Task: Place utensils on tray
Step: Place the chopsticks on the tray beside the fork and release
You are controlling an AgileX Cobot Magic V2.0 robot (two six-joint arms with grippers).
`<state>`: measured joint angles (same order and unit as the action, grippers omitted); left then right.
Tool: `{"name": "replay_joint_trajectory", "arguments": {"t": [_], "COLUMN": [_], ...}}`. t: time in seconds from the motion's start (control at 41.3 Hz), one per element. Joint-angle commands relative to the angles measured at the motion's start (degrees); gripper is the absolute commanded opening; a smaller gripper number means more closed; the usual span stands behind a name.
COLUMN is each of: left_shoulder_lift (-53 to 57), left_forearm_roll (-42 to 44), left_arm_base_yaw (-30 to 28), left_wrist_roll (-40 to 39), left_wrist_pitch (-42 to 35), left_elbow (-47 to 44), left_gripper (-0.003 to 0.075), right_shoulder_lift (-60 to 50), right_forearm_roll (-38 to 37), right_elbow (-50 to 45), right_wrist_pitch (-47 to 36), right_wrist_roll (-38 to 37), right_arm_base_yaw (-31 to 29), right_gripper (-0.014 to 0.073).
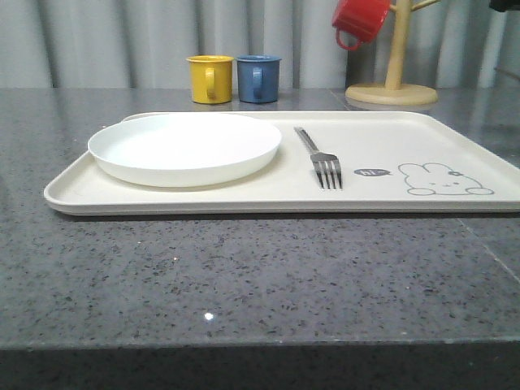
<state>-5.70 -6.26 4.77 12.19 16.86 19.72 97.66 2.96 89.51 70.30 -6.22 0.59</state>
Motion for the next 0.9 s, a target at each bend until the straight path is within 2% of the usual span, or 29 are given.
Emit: {"name": "replay_joint_trajectory", "arguments": {"t": [0.0,0.242,0.387,0.871], "left_shoulder_lift": [-0.7,-0.7,-0.7,-0.7], "left_forearm_roll": [-0.7,-0.7,-0.7,-0.7], "left_arm_base_yaw": [0.4,0.4,0.4,0.4], "left_wrist_roll": [-0.4,-0.4,-0.4,-0.4], "left_wrist_pitch": [-5.0,-5.0,-5.0,-5.0], "left_elbow": [1.5,1.5,1.5,1.5], "left_gripper": [-0.0019,-0.0019,-0.0019,-0.0019], "right_shoulder_lift": [-2.7,-0.4,3.0,9.1], "right_forearm_roll": [0.7,1.5,1.6,1.8], "right_elbow": [2.1,2.9,4.8,6.2], "right_wrist_pitch": [0.7,-2.0,-3.3,-3.9], "right_wrist_roll": [-2.4,-7.7,-10.8,-12.7], "right_arm_base_yaw": [3.5,14.3,17.8,18.3], "right_gripper": [0.0034,0.0034,0.0034,0.0035]}}
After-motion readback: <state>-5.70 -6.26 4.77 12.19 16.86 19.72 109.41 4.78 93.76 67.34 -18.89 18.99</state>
